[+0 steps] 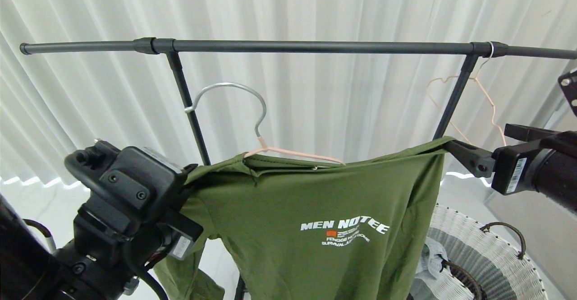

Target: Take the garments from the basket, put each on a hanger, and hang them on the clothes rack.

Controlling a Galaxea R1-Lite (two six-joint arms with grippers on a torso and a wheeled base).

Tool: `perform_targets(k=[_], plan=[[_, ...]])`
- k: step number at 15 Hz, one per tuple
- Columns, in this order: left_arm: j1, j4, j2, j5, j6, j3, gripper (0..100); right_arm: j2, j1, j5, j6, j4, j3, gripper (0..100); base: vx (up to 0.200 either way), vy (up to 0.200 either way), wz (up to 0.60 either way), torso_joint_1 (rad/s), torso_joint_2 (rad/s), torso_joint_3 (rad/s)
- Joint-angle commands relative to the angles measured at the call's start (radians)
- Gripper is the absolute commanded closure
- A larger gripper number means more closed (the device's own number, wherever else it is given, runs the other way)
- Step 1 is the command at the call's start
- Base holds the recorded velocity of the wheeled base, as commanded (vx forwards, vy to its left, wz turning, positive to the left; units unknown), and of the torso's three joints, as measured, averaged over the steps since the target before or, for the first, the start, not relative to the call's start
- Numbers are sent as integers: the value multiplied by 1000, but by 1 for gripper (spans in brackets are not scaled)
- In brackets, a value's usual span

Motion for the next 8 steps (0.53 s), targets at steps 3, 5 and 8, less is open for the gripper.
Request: perform_targets(k=[3,5,8], plan=[[4,-54,3,9,0,33,100,36,-132,62,-2,3,13,0,0,0,0,0,0,0],[7,-54,8,15,2,76,100,34,-112,93,-5,0,-26,0,0,0,0,0,0,0],[35,-66,66,93,-38,45,100,-40,85,110,-8,16,-32,0,0,0,0,0,0,0]])
